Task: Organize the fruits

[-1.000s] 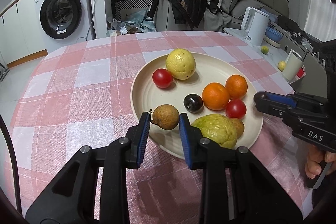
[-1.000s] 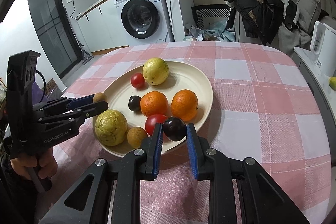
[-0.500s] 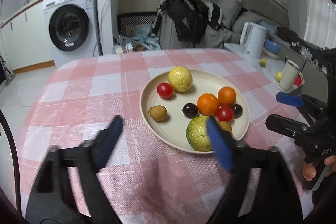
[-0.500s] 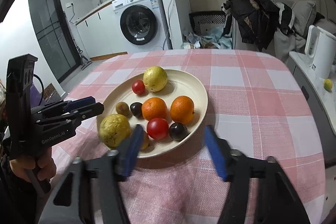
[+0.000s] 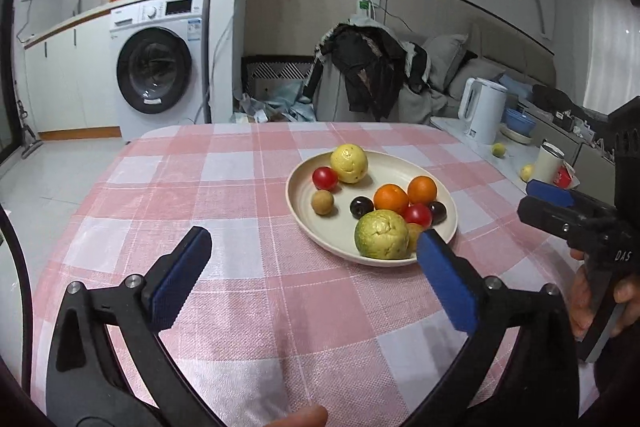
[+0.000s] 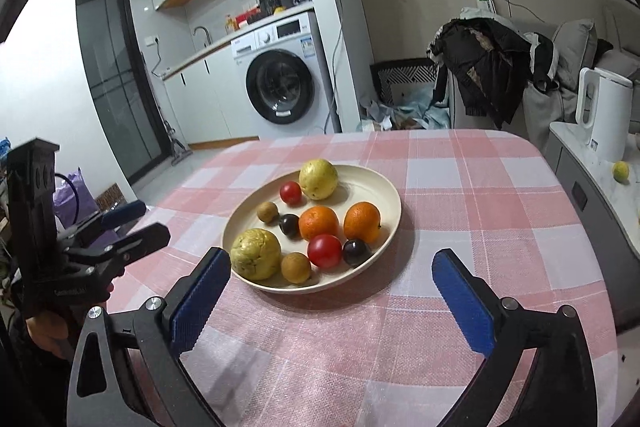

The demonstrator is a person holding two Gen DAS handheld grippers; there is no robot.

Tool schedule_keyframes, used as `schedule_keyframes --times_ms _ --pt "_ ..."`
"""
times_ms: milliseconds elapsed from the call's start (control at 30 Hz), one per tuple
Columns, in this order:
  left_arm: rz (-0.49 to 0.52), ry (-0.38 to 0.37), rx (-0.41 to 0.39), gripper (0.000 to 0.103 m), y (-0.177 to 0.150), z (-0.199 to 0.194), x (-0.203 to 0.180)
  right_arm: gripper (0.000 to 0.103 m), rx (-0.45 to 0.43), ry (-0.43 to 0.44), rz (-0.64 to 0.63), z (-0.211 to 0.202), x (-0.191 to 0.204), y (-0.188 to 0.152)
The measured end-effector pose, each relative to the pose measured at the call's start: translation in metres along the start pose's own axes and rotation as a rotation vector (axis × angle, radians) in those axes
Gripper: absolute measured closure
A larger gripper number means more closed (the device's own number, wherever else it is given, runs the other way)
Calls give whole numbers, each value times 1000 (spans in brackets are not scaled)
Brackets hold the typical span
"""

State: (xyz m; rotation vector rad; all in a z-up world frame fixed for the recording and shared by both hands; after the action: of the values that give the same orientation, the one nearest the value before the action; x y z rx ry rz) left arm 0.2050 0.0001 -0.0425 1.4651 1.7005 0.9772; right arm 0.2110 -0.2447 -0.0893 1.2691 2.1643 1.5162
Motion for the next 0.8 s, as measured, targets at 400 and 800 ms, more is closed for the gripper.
schedule_keyframes --times_ms 400,800 --pt "-15 8 -38 1 -4 -9 4 0 -100 31 -57 -20 18 -1" --pt "13 -3 -48 1 -6 -7 -4 0 -118 15 -138 -20 32 -6"
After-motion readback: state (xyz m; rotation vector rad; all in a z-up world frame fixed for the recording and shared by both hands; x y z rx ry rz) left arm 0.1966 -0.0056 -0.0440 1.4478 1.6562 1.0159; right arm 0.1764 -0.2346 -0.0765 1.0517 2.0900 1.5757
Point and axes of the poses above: each gripper's, at about its wrist camera, not at the fingertips, and z roughly the way its jaws point, x to its left, y to its top, the point moved 9 cm from there along z, roughly the way its jaws point, and after that the axes turned 9 degrees about y, right-handed, at the moved point
